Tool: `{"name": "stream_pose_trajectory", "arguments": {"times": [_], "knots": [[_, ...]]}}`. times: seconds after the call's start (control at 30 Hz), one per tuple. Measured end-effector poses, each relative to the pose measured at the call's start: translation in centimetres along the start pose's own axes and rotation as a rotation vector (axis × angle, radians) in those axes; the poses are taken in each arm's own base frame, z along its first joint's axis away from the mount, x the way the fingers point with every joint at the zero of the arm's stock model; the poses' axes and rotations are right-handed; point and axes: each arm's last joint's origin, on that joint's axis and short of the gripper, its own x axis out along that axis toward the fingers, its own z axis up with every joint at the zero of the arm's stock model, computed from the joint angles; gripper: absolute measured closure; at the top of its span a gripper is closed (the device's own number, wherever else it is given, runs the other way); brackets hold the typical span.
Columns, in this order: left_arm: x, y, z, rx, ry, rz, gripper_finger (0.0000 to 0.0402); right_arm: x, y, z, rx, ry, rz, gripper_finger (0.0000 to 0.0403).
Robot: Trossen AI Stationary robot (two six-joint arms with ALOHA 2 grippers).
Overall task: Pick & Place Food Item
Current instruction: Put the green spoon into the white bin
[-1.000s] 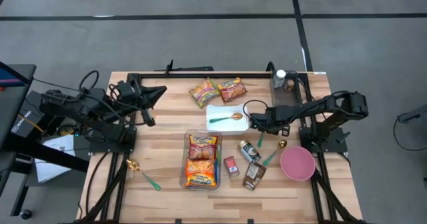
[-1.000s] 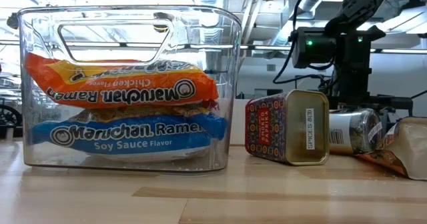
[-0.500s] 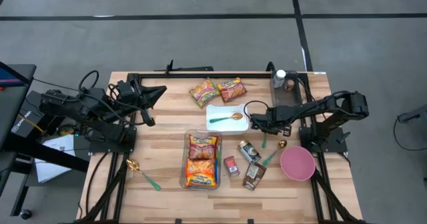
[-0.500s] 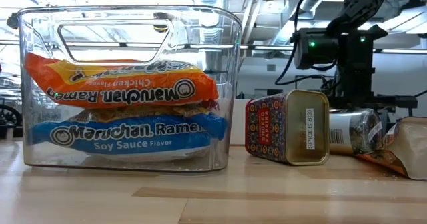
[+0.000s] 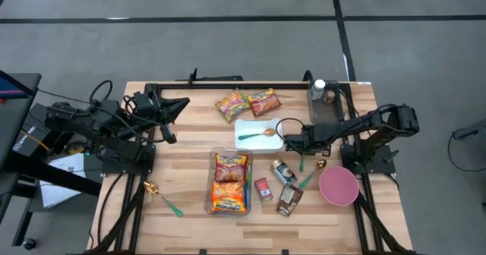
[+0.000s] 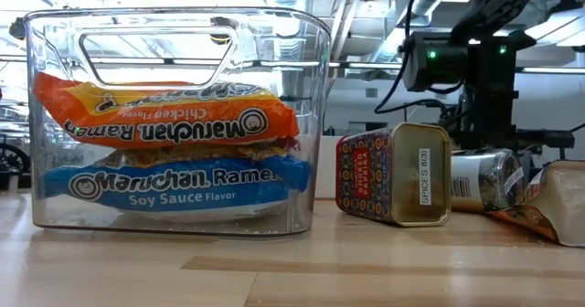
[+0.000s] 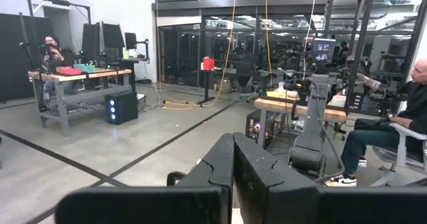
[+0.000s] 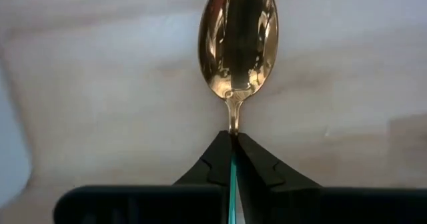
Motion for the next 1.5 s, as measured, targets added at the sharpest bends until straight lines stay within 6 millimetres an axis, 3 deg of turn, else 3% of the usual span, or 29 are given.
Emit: {"name": "stream_pose_trajectory", "arguments": {"times": [0.43, 0.6, 1.1, 1.27, 1.5], "knots": [[0.0, 0.0, 0.0, 0.001, 0.001, 0.0, 0.0402, -0.8, -0.4, -1.6, -0.01, -0.051, -0.016, 0.0401], [0.0, 0.0, 0.0, 0.001, 0.001, 0.0, 0.0402, -2.1, -0.8, -2.1, -0.015, -0.069, 0.047, 0.0401], [0.8, -0.9, -0.7, 0.032, 0.026, -0.005, 0.0396, -11.5, -3.3, 0.2, 0.055, -0.381, 0.559, 0.0402], [2.5, -2.6, -2.1, 0.071, 0.063, -0.012, 0.0363, -15.2, -2.2, 1.2, -0.001, -0.494, 0.633, 0.0402], [5.7, -5.5, -5.0, 0.115, 0.107, -0.001, 0.0283, -20.1, 1.3, 2.3, -0.071, -0.639, 0.655, 0.0402]]}}
